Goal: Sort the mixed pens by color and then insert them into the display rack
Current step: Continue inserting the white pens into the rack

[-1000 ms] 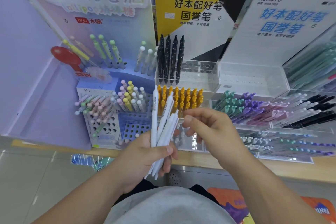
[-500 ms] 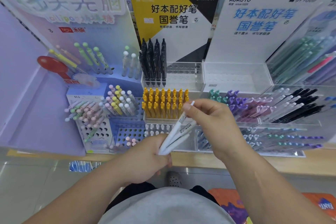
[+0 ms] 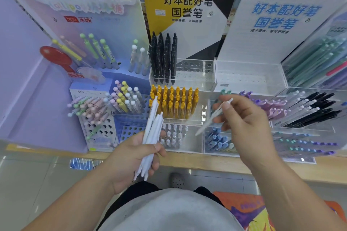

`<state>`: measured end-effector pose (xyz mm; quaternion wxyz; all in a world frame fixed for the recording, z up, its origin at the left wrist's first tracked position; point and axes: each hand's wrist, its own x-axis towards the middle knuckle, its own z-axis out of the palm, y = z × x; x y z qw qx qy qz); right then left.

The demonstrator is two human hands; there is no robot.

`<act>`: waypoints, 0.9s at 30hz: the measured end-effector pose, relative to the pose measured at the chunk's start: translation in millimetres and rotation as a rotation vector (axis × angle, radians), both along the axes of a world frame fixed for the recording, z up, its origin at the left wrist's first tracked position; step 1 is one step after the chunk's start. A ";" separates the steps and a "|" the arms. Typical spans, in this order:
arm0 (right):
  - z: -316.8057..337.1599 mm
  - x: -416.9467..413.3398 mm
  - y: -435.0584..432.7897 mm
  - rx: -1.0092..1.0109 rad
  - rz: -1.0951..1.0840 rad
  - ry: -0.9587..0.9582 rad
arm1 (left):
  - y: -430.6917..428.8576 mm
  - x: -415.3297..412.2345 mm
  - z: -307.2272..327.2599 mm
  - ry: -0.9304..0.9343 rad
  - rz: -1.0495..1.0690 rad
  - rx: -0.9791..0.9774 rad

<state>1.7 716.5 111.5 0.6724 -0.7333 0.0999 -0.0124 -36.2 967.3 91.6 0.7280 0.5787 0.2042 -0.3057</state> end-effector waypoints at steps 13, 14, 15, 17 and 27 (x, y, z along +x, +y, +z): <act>-50.2 -11.4 22.4 -0.495 0.238 0.064 | 18.1 -11.1 -6.2 -0.058 0.145 -0.113; -52.6 -11.0 23.9 -0.526 0.251 0.053 | 18.7 -11.4 -6.0 -0.062 0.151 -0.116; -55.6 -10.8 25.8 -0.561 0.267 0.037 | 18.8 -11.5 -5.7 -0.067 0.162 -0.121; -62.9 -11.3 30.7 -0.649 0.315 -0.008 | 18.5 -11.3 -4.9 -0.079 0.183 -0.135; -83.8 -14.2 44.3 -0.827 0.339 -0.146 | 24.2 -6.3 -1.0 -0.079 0.157 -0.164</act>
